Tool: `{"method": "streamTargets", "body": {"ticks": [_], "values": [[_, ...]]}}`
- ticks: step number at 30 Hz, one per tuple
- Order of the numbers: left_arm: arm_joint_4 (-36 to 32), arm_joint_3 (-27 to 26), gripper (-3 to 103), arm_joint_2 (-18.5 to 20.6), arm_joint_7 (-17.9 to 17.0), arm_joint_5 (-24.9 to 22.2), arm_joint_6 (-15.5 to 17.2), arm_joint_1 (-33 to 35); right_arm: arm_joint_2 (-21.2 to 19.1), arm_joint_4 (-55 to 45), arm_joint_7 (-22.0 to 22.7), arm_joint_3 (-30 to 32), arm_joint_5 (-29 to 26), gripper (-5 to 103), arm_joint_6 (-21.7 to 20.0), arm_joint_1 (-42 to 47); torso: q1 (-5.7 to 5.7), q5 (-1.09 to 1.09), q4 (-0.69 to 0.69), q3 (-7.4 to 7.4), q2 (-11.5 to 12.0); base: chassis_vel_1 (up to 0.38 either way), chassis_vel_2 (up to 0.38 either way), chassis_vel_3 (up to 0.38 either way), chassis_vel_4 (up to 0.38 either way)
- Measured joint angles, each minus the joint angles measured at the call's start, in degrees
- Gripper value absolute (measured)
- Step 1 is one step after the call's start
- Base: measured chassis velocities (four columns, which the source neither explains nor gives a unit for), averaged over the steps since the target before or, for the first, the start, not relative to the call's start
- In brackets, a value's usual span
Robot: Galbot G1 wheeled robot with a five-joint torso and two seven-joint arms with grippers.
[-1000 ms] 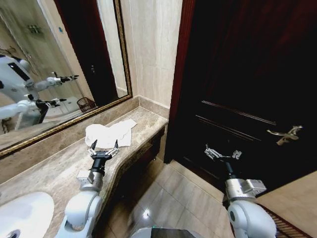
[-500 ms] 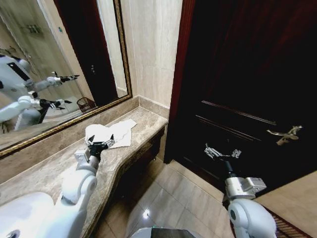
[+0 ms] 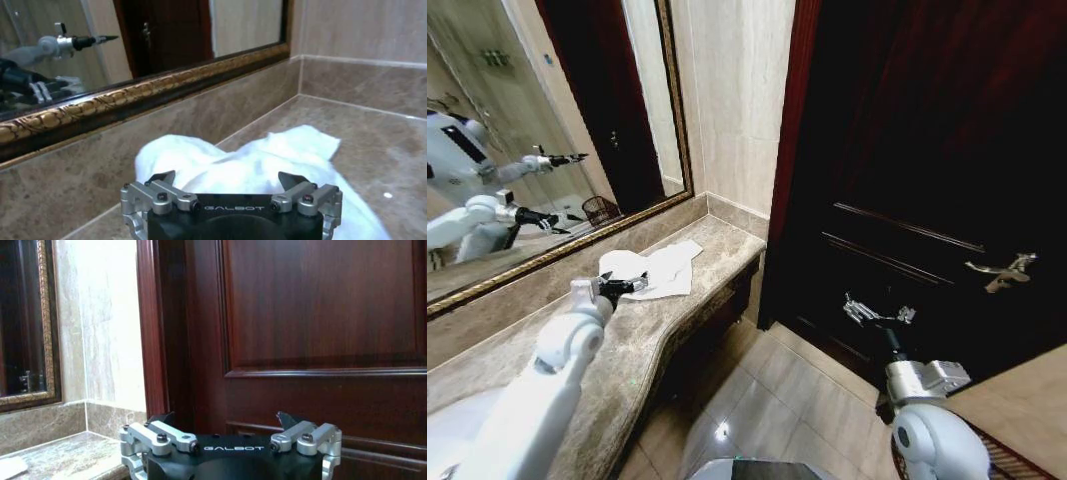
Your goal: Discard the used towel into the hamper.
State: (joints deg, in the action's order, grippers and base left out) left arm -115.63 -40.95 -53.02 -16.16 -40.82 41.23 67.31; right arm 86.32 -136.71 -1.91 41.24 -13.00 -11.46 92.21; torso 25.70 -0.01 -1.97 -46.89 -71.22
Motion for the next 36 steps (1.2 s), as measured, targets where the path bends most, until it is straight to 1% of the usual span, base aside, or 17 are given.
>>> {"method": "streamTargets", "body": {"ticks": [5, 7, 8, 10, 11, 12, 13, 14, 16, 18, 21, 22, 23, 24, 25, 29, 36], "values": [[4.1, 1.8, 100, 2.2, 0.8, -0.7, 0.6, -4.3, 0.0, 0.5, 0.1, 0.0, 0.2, 100, 0.0, -0.3, 0.0, 0.0, 0.01, 0.0, 0.0, 0.0, 0.0, 0.0, 0.0], [7.1, 2.8, 100, 3.5, 5.2, -0.4, 1.1, -7.3, -0.1, 0.8, 0.3, -0.1, 0.5, 100, 0.0, -0.7, 0.0, -0.01, 0.01, 0.0, 0.0, 0.0, 0.0, 0.0, 0.0], [7.1, 2.8, 100, 3.5, 5.2, -0.4, 1.1, -7.3, -0.1, 0.8, 0.3, -0.1, 0.5, 100, 0.0, -0.7, 0.0, -0.01, 0.01, 0.0, 0.0, 0.0, 0.0, 0.0, 0.0], [10.1, 3.2, 100, 5.3, 12.3, 2.2, 1.2, -8.8, -0.5, 1.4, 0.5, -0.1, 0.7, 100, 0.0, -1.4, 0.0, 0.02, 0.02, 0.0, 0.0, 0.0, 0.0, 0.0, 0.0], [11.0, 3.2, 100, 6.1, 14.9, 3.8, 1.2, -8.7, -0.7, 1.7, 0.6, -0.1, 0.7, 100, 0.0, -1.7, 0.01, -0.01, 0.02, 0.0, 0.0, 0.0, 0.0, 0.0, 0.0], [11.0, 3.2, 100, 6.1, 14.9, 3.8, 1.2, -8.7, -0.7, 1.7, 0.6, -0.1, 0.7, 100, 0.0, -1.7, 0.01, -0.01, 0.02, 0.0, 0.0, 0.0, 0.0, 0.0, 0.0], [12.2, 3.0, 100, 7.2, 19.2, 6.0, 1.2, -8.5, -0.9, 2.0, 0.6, -0.1, 0.7, 100, 0.0, -2.0, 0.01, -0.01, 0.0, 0.0, 0.0, 0.0, 0.0, 0.0, 0.0], [12.9, 2.8, 100, 7.8, 21.8, 7.2, 1.2, -8.4, -1.0, 2.2, 0.7, -0.1, 0.8, 100, 0.0, -2.1, 0.0, 0.01, 0.0, 0.0, 0.0, 0.0, 0.0, 0.0, 0.0], [14.0, 2.6, 100, 8.5, 24.9, 8.4, 1.2, -8.1, -1.1, 2.7, 0.7, -0.1, 0.9, 100, 0.0, -2.3, 0.0, 0.01, -0.01, 0.01, 0.0, 0.0, 0.0, 0.0, 0.0], [14.6, 2.6, 100, 8.8, 26.3, 8.8, 1.1, -8.0, -1.1, 3.0, 0.7, -0.1, 1.1, 100, 0.0, -2.3, 0.0, 0.01, 0.0, 0.01, 0.0, 0.0, 0.0, 0.0, 0.0], [17.0, 3.1, 100, 9.5, 32.2, 10.6, 1.1, -8.6, -0.9, 3.6, 0.7, -0.3, 1.6, 100, 0.2, -2.5, -0.01, 0.01, -0.01, 0.01, 0.0, 0.0, 0.0, 0.0, 0.0], [17.0, 3.1, 100, 9.5, 32.2, 10.6, 1.1, -8.6, -0.9, 3.6, 0.7, -0.3, 1.6, 100, 0.2, -2.5, -0.01, 0.01, -0.01, 0.01, 0.0, 0.0, 0.0, 0.0, 0.0], [17.9, 3.3, 100, 9.6, 34.5, 11.8, 1.1, -9.3, -0.8, 3.8, 0.7, -0.4, 1.7, 100, 0.3, -2.5, -0.01, 0.01, -0.01, 0.01, 0.0, 0.0, 0.0, 0.0, 0.0], [19.2, 3.5, 100, 9.6, 38.5, 14.3, 1.1, -10.4, -0.7, 4.0, 0.6, -0.4, 1.8, 100, 0.4, -2.6, -0.01, 0.01, 0.0, 0.01, 0.0, 0.0, 0.0, 0.0, 0.0], [19.9, 3.7, 100, 9.8, 40.4, 15.8, 1.0, -11.0, -0.7, 4.0, 0.6, -0.4, 1.9, 100, 0.5, -2.5, -0.01, 0.01, 0.01, 0.01, 0.0, 0.0, 0.0, 0.0, 0.0], [21.8, 4.9, 100, 9.7, 42.1, 18.3, 1.0, -12.9, -0.8, 4.0, 0.6, -0.3, 1.9, 100, 0.6, -2.4, -0.01, 0.01, 0.01, 0.01, 0.0, 0.0, 0.0, 0.0, 0.0], [24.3, 6.7, 100, 8.4, 41.3, 18.7, 0.9, -14.9, -0.9, 4.1, 0.6, -0.1, 2.0, 100, 0.7, -2.3, -0.01, 0.03, 0.0, 0.01, 0.0, 0.0, 0.0, 0.0, 0.0]]}}
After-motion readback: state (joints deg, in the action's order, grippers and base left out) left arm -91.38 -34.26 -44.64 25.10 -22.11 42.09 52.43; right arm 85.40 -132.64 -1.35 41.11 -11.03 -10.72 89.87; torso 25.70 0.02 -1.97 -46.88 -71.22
